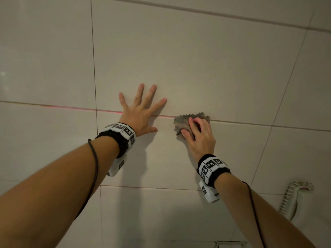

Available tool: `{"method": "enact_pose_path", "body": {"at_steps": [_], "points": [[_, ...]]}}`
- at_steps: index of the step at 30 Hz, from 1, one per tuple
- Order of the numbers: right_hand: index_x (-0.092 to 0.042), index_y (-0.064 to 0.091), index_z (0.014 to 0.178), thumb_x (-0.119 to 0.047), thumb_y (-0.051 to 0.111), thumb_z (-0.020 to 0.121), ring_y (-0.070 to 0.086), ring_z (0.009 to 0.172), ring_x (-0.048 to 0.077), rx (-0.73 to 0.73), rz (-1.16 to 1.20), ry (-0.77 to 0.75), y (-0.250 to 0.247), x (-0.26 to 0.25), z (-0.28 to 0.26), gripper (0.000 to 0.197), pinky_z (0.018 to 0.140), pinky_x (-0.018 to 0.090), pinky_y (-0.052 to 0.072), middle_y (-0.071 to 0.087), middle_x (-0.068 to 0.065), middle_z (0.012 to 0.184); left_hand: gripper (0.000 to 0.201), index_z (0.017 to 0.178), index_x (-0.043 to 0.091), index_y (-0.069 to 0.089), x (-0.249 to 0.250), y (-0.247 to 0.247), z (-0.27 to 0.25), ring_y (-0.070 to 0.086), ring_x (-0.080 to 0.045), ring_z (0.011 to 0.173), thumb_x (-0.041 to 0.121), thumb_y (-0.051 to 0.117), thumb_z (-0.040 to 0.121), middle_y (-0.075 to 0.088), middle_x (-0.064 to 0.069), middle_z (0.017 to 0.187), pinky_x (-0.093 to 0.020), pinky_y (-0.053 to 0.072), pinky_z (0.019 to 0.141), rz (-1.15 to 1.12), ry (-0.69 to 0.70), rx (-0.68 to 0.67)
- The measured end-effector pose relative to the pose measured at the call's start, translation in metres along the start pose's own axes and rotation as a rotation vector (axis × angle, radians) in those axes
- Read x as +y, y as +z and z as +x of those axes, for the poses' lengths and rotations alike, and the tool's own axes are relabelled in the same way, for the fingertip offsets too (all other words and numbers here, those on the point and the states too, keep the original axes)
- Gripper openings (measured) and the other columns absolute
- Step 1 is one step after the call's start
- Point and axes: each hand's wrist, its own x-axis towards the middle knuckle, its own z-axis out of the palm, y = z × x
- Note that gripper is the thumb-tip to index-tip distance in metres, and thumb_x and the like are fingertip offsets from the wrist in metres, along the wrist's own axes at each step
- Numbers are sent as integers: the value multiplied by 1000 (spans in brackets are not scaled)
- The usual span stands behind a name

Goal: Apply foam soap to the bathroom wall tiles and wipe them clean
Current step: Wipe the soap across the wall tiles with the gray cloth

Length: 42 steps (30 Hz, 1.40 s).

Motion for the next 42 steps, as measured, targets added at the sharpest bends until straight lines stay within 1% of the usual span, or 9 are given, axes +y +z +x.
{"method": "enact_pose_path", "body": {"at_steps": [8, 13, 17, 22, 24, 27, 32, 36, 42], "points": [[-8, 70, 120, -49, 51, 96, 59, 116, 29, 28, 32, -23, 3, 1, 2, 52, 83, 41, 57, 65, 8, 119, 118, 155, 49, -4, 7, -2, -4, -19, -37, 152, 67, 76, 70, -26, 1, 165, -85, 18, 101, -26, -41, 1], [-9, 68, 123, -53, 43, 98, 58, 116, 29, -7, 51, -15, 4, -3, 1, 56, 82, 41, 57, 62, 7, 121, 118, 154, 47, -8, 5, 4, -9, -14, -39, 153, 65, 75, 72, -24, -1, 166, -82, 26, 101, 3, -66, 15], [-9, 68, 123, -52, 43, 98, 57, 117, 27, -40, 64, -35, 8, -13, 3, 56, 86, 40, 56, 62, 6, 122, 120, 152, 48, -15, -2, 6, -14, -15, -38, 153, 65, 74, 74, -27, 1, 165, -80, 26, 103, 14, -76, 5], [-9, 67, 124, -53, 43, 97, 56, 118, 27, -62, 72, -16, 12, -23, 3, 56, 90, 40, 54, 62, 6, 122, 120, 154, 44, -11, -12, 8, -22, -8, -39, 153, 64, 76, 73, -19, -2, 167, -76, 30, 102, 43, -85, 28], [-10, 67, 124, -54, 42, 97, 56, 119, 27, -65, 70, -12, 14, -26, 4, 58, 90, 40, 54, 62, 5, 123, 118, 154, 43, -11, -19, 8, -23, -5, -38, 154, 64, 75, 74, -17, -4, 167, -75, 29, 104, 49, -78, 32], [-10, 67, 124, -54, 42, 97, 56, 119, 26, -67, 76, -2, 18, -34, 4, 58, 89, 40, 55, 61, 4, 123, 116, 153, 43, -14, -28, 5, -24, -8, -35, 154, 63, 73, 77, -21, -4, 166, -76, 25, 107, 35, -82, 19], [-11, 68, 123, -49, 50, 94, 55, 120, 25, -58, 113, 47, 27, -50, 3, 51, 90, 42, 55, 61, 3, 123, 118, 154, 45, -14, -52, 4, -30, -13, -37, 153, 64, 74, 76, -26, -3, 165, -77, 20, 109, 3, -119, -6], [-11, 69, 122, -49, 51, 93, 57, 118, 27, -41, 83, 8, 38, -64, 4, 51, 86, 39, 56, 63, 5, 121, 120, 153, 46, -14, -76, 4, -35, -14, -38, 153, 67, 74, 73, -27, -2, 164, -78, 20, 108, 14, -128, -15], [-9, 70, 121, -47, 53, 93, 57, 117, 27, -25, 80, -7, 53, -90, 5, 50, 87, 38, 56, 64, 7, 120, 119, 154, 47, -13, -100, 3, -40, -17, -38, 152, 69, 72, 73, -28, -1, 164, -79, 18, 108, -11, -130, -18]]}}
